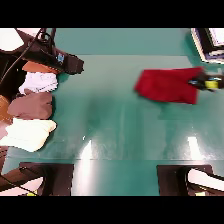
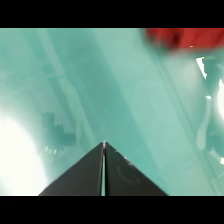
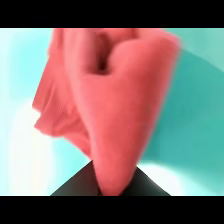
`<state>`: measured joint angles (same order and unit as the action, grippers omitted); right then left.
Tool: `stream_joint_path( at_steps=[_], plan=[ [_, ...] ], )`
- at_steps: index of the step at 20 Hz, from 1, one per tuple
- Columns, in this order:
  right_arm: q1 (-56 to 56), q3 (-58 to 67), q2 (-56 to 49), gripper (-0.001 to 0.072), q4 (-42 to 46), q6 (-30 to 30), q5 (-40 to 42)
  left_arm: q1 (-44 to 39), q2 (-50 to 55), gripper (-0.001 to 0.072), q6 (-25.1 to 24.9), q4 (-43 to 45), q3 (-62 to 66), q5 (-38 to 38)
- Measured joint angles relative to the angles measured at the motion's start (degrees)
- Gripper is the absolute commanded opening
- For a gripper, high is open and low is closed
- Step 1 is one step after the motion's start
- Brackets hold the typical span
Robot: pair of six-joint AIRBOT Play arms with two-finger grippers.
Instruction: Fold the shirts.
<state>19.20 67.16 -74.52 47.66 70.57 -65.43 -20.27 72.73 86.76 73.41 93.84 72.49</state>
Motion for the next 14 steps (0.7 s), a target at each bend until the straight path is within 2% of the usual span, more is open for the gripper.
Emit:
stream_joint_path(
  at_steps=[5, 9, 10, 11, 12, 14],
  plan=[
    [25.5, -9.6, 7.3, 0.0019, 0.4, 0.9, 3.9, -1.2, 0.0, 0.0023, 1.1, -0.6, 0.0, -2.3],
    [36.4, -13.3, 7.4, 0.0027, 0.4, 1.4, 4.2, -1.5, 0.0, 0.0023, 1.5, -0.8, 0.0, -2.7],
    [37.6, -13.7, 7.1, 0.0217, 0.5, 1.4, 4.0, -1.5, 0.0, 0.0023, 1.5, -0.8, 0.0, -2.8],
    [38.5, -14.0, 6.7, 0.0457, 0.4, 1.5, 3.4, -1.5, 0.0, 0.0023, 1.5, -0.8, 0.0, -2.9],
    [39.2, -14.2, 6.3, 0.0575, 0.4, 1.5, 2.7, -1.5, 0.0, 0.0023, 1.5, -0.8, 0.0, -2.9],
    [40.7, -14.4, 5.7, 0.0578, 0.6, 1.5, 1.6, -1.5, 0.0, 0.0023, 1.5, -0.8, 0.0, -2.9]
  ],
)
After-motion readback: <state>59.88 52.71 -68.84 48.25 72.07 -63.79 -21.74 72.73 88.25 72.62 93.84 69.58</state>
